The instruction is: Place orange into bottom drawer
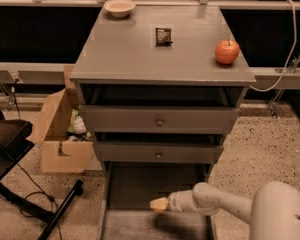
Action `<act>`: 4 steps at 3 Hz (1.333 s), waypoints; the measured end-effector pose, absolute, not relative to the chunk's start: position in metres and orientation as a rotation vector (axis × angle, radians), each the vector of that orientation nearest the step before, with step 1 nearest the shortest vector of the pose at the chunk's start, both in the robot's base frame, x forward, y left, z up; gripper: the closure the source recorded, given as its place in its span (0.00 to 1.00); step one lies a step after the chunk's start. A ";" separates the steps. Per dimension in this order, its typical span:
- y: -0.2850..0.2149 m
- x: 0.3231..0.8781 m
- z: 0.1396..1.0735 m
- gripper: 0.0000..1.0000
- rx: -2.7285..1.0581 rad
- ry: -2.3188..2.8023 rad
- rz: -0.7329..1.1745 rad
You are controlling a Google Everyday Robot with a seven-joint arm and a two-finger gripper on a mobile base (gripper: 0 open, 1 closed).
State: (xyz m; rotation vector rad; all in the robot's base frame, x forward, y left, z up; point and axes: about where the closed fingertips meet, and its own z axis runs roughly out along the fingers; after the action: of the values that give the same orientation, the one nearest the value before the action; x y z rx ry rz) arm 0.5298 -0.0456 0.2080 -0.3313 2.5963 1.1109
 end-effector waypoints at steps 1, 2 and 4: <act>-0.028 0.521 0.168 1.00 -0.271 2.649 1.168; -0.012 0.509 0.140 1.00 -0.260 2.704 1.202; -0.008 0.506 0.139 0.58 -0.265 2.704 1.209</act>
Offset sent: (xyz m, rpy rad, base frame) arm -0.0347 0.0517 -0.1017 0.0132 0.2177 0.0248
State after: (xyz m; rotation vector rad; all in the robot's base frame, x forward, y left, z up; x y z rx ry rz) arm 0.5064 -0.0077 0.1393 -0.2649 2.7044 1.2085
